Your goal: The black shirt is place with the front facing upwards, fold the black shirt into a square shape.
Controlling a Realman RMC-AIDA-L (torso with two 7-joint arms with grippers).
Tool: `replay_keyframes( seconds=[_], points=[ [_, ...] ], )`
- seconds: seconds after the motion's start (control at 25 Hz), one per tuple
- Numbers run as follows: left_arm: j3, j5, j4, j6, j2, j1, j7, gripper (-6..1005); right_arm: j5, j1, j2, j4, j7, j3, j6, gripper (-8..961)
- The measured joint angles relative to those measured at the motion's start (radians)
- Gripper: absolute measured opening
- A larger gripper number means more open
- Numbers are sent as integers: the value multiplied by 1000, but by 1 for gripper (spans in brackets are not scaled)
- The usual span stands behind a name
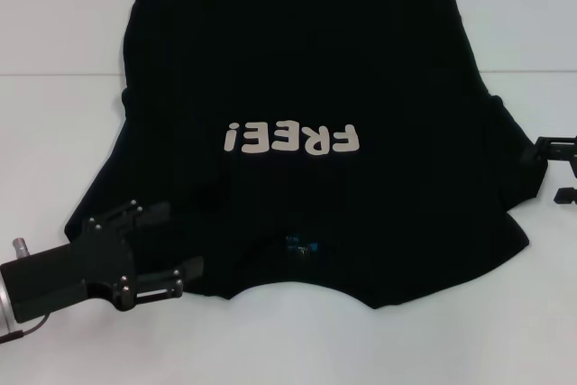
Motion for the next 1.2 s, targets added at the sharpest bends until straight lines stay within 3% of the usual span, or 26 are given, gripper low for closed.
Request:
replay_keyframes(
  seconds=[0.4, 1.2],
  points=[
    [0, -3, 0, -6, 0, -1, 0, 908, 3, 4, 23, 8, -19, 0, 49, 942],
    [-24, -3, 0, -6, -1, 1, 0, 909, 3, 18, 50, 19, -44, 0, 108, 917]
  ],
)
